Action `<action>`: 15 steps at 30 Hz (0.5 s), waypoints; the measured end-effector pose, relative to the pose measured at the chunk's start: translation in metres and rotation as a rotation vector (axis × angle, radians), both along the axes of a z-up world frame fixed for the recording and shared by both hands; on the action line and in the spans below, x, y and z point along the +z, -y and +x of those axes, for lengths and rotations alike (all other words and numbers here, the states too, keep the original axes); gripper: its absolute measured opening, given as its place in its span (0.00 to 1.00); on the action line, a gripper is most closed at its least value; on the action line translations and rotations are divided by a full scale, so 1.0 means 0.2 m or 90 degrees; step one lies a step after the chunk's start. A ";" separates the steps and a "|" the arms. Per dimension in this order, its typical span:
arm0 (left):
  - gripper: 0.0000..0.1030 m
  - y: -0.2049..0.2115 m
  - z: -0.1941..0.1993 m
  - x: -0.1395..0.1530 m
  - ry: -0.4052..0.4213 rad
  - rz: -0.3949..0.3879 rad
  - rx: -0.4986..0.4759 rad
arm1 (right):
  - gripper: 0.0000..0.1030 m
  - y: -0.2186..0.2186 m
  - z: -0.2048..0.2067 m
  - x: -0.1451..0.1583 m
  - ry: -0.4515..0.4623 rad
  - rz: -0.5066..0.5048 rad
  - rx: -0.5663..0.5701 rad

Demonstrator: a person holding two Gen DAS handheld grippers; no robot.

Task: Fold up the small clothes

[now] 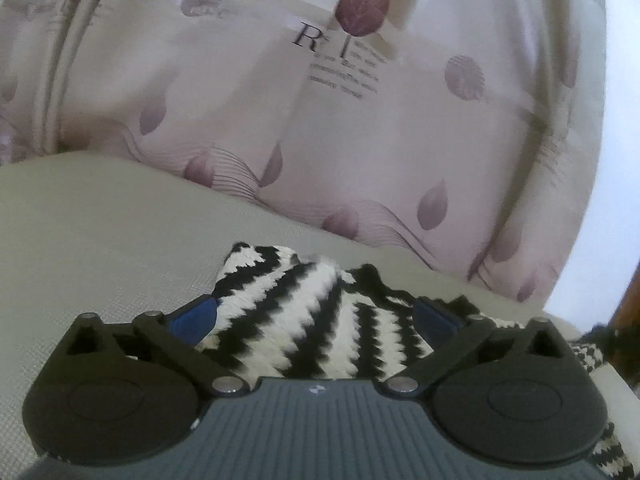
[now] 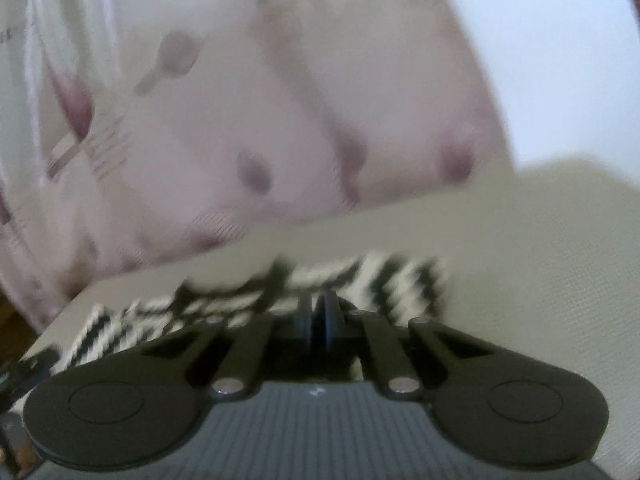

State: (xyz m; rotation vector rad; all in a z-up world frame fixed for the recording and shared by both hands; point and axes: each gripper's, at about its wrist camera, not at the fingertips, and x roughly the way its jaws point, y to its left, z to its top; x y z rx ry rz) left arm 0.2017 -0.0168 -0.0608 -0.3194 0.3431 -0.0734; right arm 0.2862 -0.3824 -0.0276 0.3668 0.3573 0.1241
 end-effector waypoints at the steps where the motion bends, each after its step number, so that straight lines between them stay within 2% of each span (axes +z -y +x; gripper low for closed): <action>1: 1.00 0.01 0.00 0.00 -0.001 0.008 -0.005 | 0.06 0.03 0.01 0.02 0.001 -0.003 -0.009; 4: 1.00 0.05 0.03 0.01 -0.005 0.032 -0.021 | 0.06 0.08 0.05 -0.03 -0.031 -0.005 -0.006; 8: 1.00 0.05 0.03 -0.02 -0.030 0.037 -0.017 | 0.06 0.04 0.09 -0.19 -0.073 -0.019 0.000; 9: 1.00 0.04 0.04 -0.03 -0.042 0.032 -0.009 | 0.06 0.04 0.09 -0.22 -0.078 -0.017 -0.005; 13: 1.00 -0.03 0.06 -0.06 -0.067 -0.027 0.011 | 0.10 0.11 0.09 -0.25 -0.088 0.089 0.018; 15: 1.00 -0.06 0.06 -0.07 -0.072 -0.051 0.022 | 0.15 0.11 0.10 -0.22 -0.088 0.089 0.029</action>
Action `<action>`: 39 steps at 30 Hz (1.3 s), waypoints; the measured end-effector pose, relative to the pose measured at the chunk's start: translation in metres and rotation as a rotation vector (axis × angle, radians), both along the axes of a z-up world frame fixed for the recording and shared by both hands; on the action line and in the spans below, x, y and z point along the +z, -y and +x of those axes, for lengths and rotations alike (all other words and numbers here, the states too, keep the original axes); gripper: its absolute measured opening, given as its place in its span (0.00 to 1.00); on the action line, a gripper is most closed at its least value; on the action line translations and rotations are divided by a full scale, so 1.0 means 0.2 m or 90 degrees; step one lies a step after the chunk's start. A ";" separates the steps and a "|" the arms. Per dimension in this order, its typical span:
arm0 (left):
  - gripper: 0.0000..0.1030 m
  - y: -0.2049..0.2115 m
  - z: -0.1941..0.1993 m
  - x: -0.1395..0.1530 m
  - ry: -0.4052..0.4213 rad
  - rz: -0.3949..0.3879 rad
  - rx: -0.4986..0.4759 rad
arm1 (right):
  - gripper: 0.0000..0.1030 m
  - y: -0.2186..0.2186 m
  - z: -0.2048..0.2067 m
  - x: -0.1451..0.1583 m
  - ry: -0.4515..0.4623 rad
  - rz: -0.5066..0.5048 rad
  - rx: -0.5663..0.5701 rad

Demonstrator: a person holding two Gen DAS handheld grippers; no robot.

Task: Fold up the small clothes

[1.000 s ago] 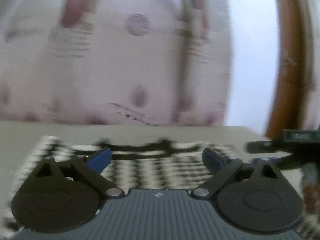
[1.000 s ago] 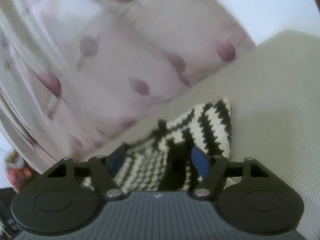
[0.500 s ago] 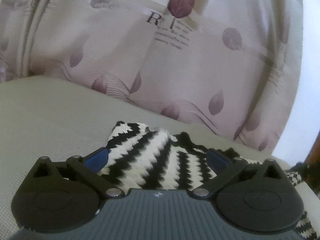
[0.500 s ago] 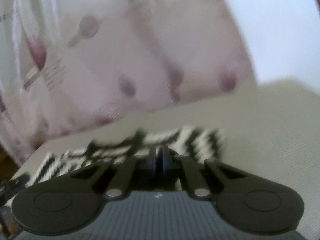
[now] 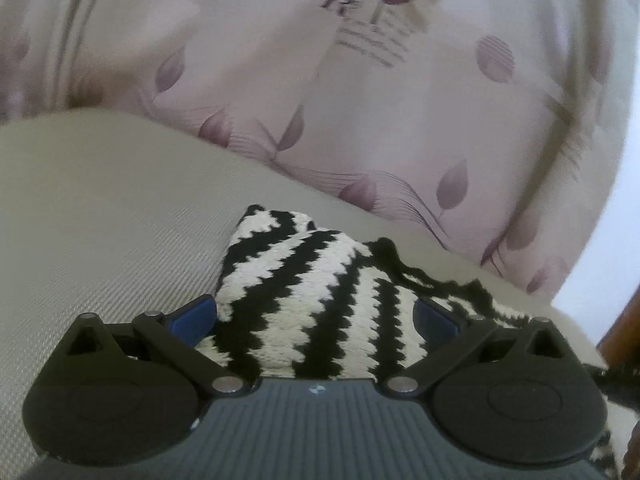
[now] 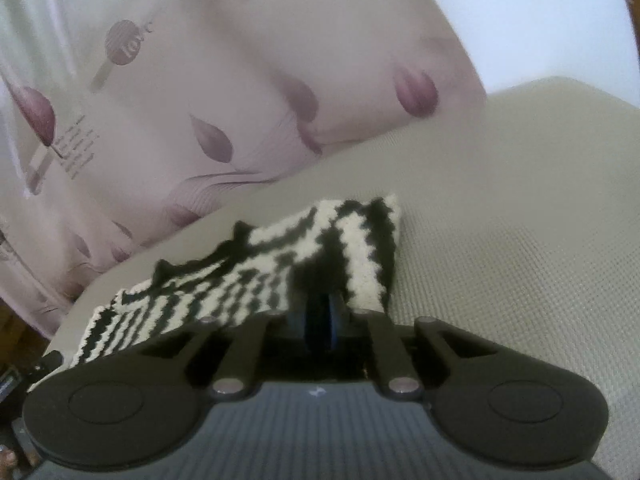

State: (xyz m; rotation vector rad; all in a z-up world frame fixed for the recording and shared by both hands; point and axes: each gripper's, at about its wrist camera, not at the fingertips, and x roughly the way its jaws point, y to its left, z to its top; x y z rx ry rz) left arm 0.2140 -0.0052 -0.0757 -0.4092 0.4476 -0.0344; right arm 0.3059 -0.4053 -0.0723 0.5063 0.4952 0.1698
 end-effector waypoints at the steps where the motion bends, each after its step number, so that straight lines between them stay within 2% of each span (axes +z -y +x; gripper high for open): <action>1: 1.00 -0.01 0.00 0.00 -0.001 -0.007 0.003 | 0.20 0.00 0.01 0.02 -0.001 -0.014 -0.001; 5: 1.00 0.00 0.00 0.00 -0.002 -0.005 0.003 | 0.37 -0.03 0.10 0.04 -0.006 -0.044 -0.001; 7: 1.00 0.00 0.00 0.00 -0.001 -0.001 0.001 | 0.37 -0.06 0.14 0.05 -0.020 -0.072 0.004; 8: 1.00 0.00 0.00 0.00 -0.002 -0.002 0.001 | 0.21 -0.09 0.16 0.04 -0.028 -0.093 0.012; 9: 1.00 -0.01 0.00 0.00 -0.002 -0.003 0.002 | 0.14 -0.12 0.17 0.03 -0.025 -0.108 0.015; 11: 1.00 -0.02 0.00 -0.01 -0.002 -0.010 0.002 | 0.12 -0.14 0.14 0.07 0.019 -0.114 0.011; 14: 1.00 -0.03 0.00 -0.02 -0.004 -0.017 0.005 | 0.12 -0.10 0.08 0.16 0.106 -0.068 -0.030; 16: 1.00 -0.04 0.00 -0.02 -0.005 -0.021 0.005 | 0.12 -0.07 0.10 0.17 0.116 -0.055 -0.051; 21: 1.00 -0.04 0.01 -0.03 -0.008 -0.021 0.004 | 0.13 -0.03 0.22 -0.02 0.010 -0.013 -0.064; 25: 1.00 -0.03 0.02 -0.03 -0.016 -0.020 0.005 | 0.15 -0.03 0.24 -0.04 -0.017 -0.003 -0.064; 29: 1.00 -0.05 0.04 -0.04 -0.033 -0.028 0.020 | 0.15 -0.02 0.24 -0.05 -0.018 -0.004 -0.071; 33: 1.00 -0.06 0.05 -0.05 -0.050 -0.029 0.030 | 0.16 -0.07 0.25 -0.04 -0.011 -0.044 -0.073; 36: 1.00 -0.07 0.05 -0.05 -0.053 -0.029 0.035 | 0.18 0.00 0.21 -0.02 -0.022 0.016 -0.074; 39: 1.00 -0.10 0.05 -0.05 -0.054 -0.049 0.029 | 0.25 0.05 -0.05 0.02 0.023 0.086 -0.100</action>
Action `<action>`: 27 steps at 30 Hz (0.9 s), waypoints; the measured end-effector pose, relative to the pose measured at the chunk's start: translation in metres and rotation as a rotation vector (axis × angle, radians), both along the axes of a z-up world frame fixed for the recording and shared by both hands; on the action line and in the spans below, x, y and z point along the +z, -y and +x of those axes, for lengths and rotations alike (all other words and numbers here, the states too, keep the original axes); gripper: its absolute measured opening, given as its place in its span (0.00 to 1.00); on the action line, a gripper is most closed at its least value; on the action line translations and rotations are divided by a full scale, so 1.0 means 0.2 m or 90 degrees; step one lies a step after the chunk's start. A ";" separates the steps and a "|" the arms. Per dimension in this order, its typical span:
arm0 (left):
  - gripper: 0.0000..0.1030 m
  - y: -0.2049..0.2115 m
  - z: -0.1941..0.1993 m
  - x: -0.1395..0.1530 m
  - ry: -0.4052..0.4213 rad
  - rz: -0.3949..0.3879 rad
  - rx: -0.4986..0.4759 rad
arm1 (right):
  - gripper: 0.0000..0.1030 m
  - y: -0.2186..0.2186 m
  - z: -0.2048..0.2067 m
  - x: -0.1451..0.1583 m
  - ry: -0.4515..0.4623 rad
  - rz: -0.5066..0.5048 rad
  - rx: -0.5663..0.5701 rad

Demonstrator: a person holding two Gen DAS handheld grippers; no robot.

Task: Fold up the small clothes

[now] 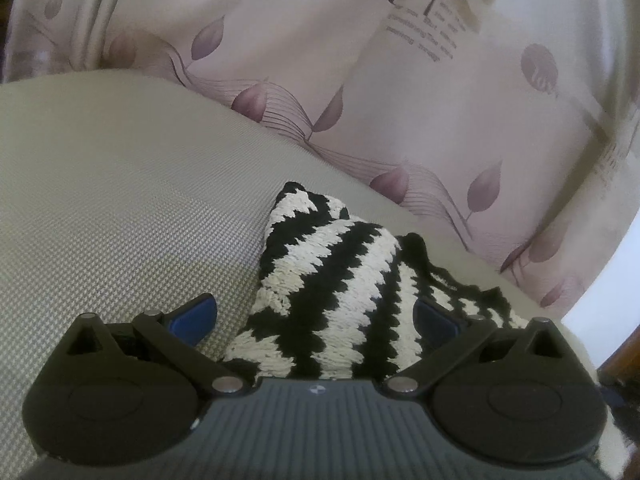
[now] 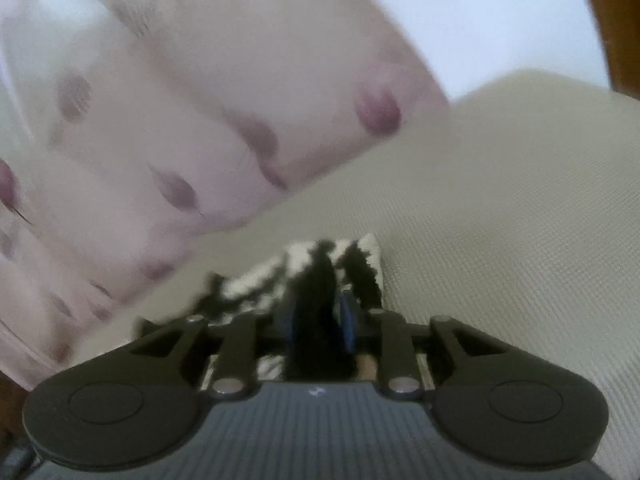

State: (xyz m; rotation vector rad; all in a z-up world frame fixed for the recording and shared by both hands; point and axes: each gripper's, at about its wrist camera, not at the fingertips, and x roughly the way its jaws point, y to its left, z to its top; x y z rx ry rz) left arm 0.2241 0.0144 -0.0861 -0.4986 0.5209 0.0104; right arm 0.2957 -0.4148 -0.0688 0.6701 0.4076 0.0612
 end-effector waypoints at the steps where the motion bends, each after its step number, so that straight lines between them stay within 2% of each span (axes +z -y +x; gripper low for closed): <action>1: 1.00 -0.01 0.00 0.01 -0.012 0.000 -0.012 | 0.26 0.00 -0.10 0.02 0.018 -0.004 0.011; 3: 0.99 -0.02 -0.01 0.05 -0.050 0.006 -0.051 | 0.28 -0.03 -0.35 0.04 0.032 -0.042 0.025; 4: 0.99 -0.03 -0.05 0.07 -0.061 0.006 -0.076 | 0.33 -0.04 -0.47 0.04 0.040 -0.059 0.035; 6: 0.99 -0.05 -0.15 0.09 -0.071 0.006 -0.116 | 0.54 -0.03 -0.73 0.02 0.049 -0.078 0.074; 7: 0.99 -0.06 -0.19 0.10 -0.076 0.011 -0.135 | 0.68 -0.03 -0.84 -0.01 0.045 -0.084 0.089; 8: 0.99 -0.07 -0.25 0.11 -0.078 0.020 -0.151 | 0.71 -0.02 -0.95 -0.04 0.041 -0.090 0.101; 10: 0.99 -0.11 -0.35 0.12 -0.084 0.036 -0.170 | 0.71 -0.03 -1.11 -0.09 0.018 -0.115 0.106; 13: 0.99 -0.20 -0.50 0.12 -0.088 0.019 -0.191 | 0.71 -0.10 -1.29 -0.16 -0.002 -0.172 0.104; 18: 0.97 -0.33 -0.69 0.08 -0.109 -0.033 -0.195 | 0.71 -0.16 -1.40 -0.25 0.010 -0.161 0.103; 24: 0.88 -0.31 -0.84 0.07 -0.091 -0.004 -0.216 | 0.70 -0.24 -1.37 -0.28 0.020 -0.135 0.110; 27: 0.84 -0.25 -0.89 0.06 -0.071 0.043 -0.223 | 0.68 -0.28 -1.33 -0.28 0.025 -0.119 0.117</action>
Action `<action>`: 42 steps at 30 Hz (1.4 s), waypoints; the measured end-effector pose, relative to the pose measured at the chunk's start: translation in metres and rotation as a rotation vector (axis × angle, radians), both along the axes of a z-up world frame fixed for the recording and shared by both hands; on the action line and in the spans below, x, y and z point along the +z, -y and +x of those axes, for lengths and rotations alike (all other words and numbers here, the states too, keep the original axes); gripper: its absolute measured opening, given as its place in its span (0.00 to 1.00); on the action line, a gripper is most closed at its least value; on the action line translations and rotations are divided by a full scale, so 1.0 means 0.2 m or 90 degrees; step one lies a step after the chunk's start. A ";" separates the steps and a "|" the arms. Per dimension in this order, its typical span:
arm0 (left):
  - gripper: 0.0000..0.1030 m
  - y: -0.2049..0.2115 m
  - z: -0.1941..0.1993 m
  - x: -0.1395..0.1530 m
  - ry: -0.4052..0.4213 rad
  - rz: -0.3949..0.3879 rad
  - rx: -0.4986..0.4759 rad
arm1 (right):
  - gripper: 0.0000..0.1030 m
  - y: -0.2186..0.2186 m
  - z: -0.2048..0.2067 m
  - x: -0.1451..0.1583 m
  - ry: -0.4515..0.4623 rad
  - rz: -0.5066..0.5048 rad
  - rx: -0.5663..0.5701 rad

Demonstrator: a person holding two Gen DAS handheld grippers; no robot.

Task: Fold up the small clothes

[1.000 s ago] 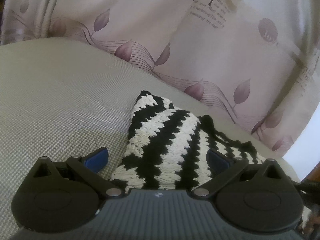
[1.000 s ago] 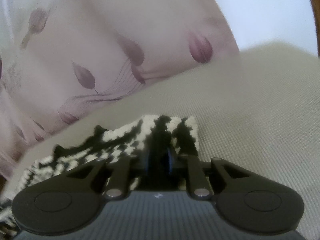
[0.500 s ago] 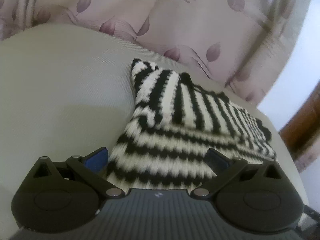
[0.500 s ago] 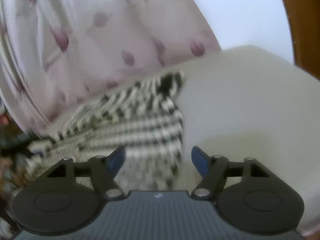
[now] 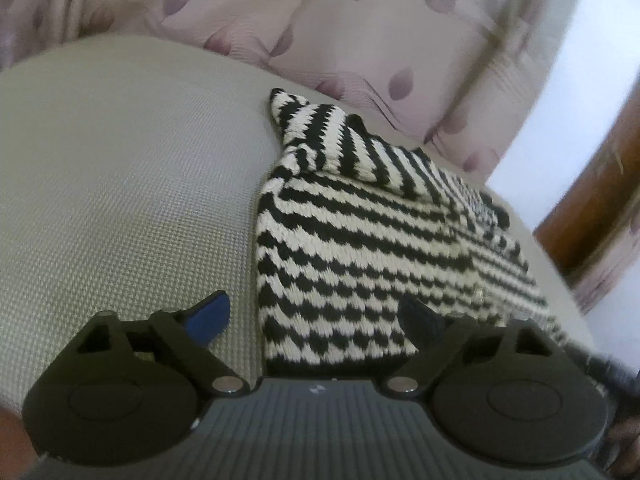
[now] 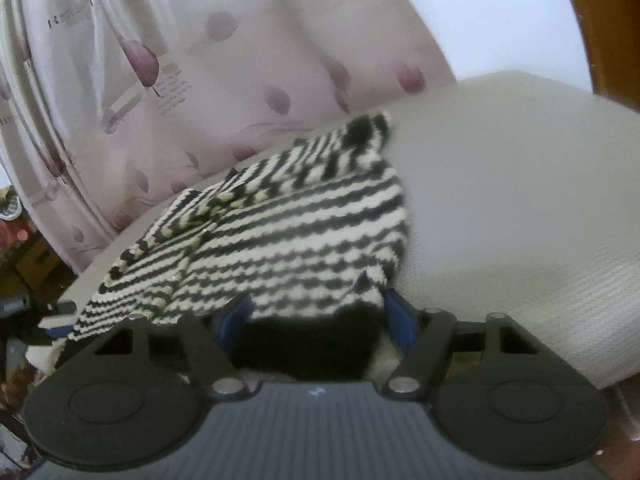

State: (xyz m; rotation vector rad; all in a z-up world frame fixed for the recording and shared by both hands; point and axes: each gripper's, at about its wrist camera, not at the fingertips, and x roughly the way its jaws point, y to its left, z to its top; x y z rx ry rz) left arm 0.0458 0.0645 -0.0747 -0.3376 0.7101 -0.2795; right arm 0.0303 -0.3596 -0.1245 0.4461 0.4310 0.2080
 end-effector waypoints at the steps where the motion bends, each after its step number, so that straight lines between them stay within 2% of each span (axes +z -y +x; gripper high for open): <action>1: 0.84 0.01 -0.01 -0.01 0.005 -0.002 0.000 | 0.62 0.00 0.01 0.00 0.001 0.003 -0.006; 3: 0.82 0.02 -0.03 -0.02 0.013 -0.019 -0.007 | 0.40 0.01 0.04 0.00 -0.009 0.021 -0.020; 4: 0.71 0.04 -0.03 -0.02 0.018 -0.012 -0.015 | 0.25 0.02 0.05 -0.01 -0.019 0.035 -0.022; 5: 0.50 0.05 -0.04 -0.02 0.019 -0.004 -0.018 | 0.20 0.03 0.06 -0.02 -0.023 0.046 -0.028; 6: 0.41 0.06 -0.04 -0.03 0.013 -0.004 -0.015 | 0.17 0.04 0.06 -0.03 -0.024 0.056 -0.033; 7: 0.26 0.05 -0.04 -0.04 0.005 -0.011 -0.011 | 0.13 0.05 0.06 -0.04 -0.026 0.060 -0.036; 8: 0.16 0.04 -0.04 -0.04 -0.004 -0.023 -0.011 | 0.12 0.06 0.05 -0.04 -0.027 0.067 -0.035; 11: 0.16 -0.03 -0.03 -0.06 -0.016 -0.068 -0.015 | 0.10 0.10 0.04 -0.06 -0.031 0.117 -0.029; 14: 0.15 -0.06 -0.01 -0.05 -0.011 -0.073 -0.009 | 0.10 0.14 0.03 -0.09 -0.031 0.169 -0.031; 16: 0.15 -0.09 -0.01 -0.05 -0.019 -0.094 -0.015 | 0.09 0.17 0.02 -0.09 -0.030 0.197 -0.037; 18: 0.24 -0.09 -0.02 -0.05 -0.019 -0.074 -0.019 | 0.10 0.17 0.02 -0.09 -0.034 0.195 -0.026; 19: 0.37 -0.09 -0.03 -0.04 -0.019 -0.071 -0.031 | 0.11 0.17 0.02 -0.09 -0.043 0.185 -0.023; 20: 0.55 -0.10 -0.04 -0.03 -0.022 -0.084 -0.048 | 0.12 0.16 0.02 -0.08 -0.043 0.182 -0.020; 21: 0.63 -0.11 -0.04 -0.03 -0.023 -0.102 -0.060 | 0.13 0.16 0.01 -0.07 -0.042 0.182 -0.012; 22: 0.74 -0.10 -0.04 -0.03 -0.023 -0.109 -0.067 | 0.19 0.16 0.01 -0.07 -0.044 0.178 -0.007; 24: 0.82 -0.06 -0.05 -0.02 -0.017 -0.095 -0.081 | 0.22 0.14 0.02 -0.06 -0.045 0.170 -0.006; 26: 0.80 -0.01 -0.05 -0.02 -0.006 -0.074 -0.084 | 0.23 0.13 0.03 -0.06 -0.047 0.177 -0.008; 27: 0.75 0.00 -0.06 -0.02 -0.001 -0.070 -0.077 | 0.23 0.13 0.04 -0.06 -0.048 0.182 -0.010; 29: 0.14 0.01 -0.04 -0.05 -0.015 -0.060 -0.063 | 0.20 0.12 0.05 -0.07 -0.045 0.193 -0.019; 31: 0.14 -0.02 -0.04 -0.09 -0.016 -0.099 -0.048 | 0.10 0.11 0.06 -0.08 -0.047 0.175 -0.028; 34: 0.13 -0.03 -0.08 -0.09 0.000 -0.104 -0.027 | 0.08 0.13 0.06 -0.10 -0.033 0.195 -0.026; 37: 0.13 -0.07 -0.13 -0.06 0.015 -0.136 -0.012 | 0.08 0.16 0.02 -0.11 -0.015 0.233 -0.021; 42: 0.12 -0.12 -0.18 -0.02 0.026 -0.164 -0.015 | 0.08 0.19 -0.04 -0.11 0.007 0.273 -0.016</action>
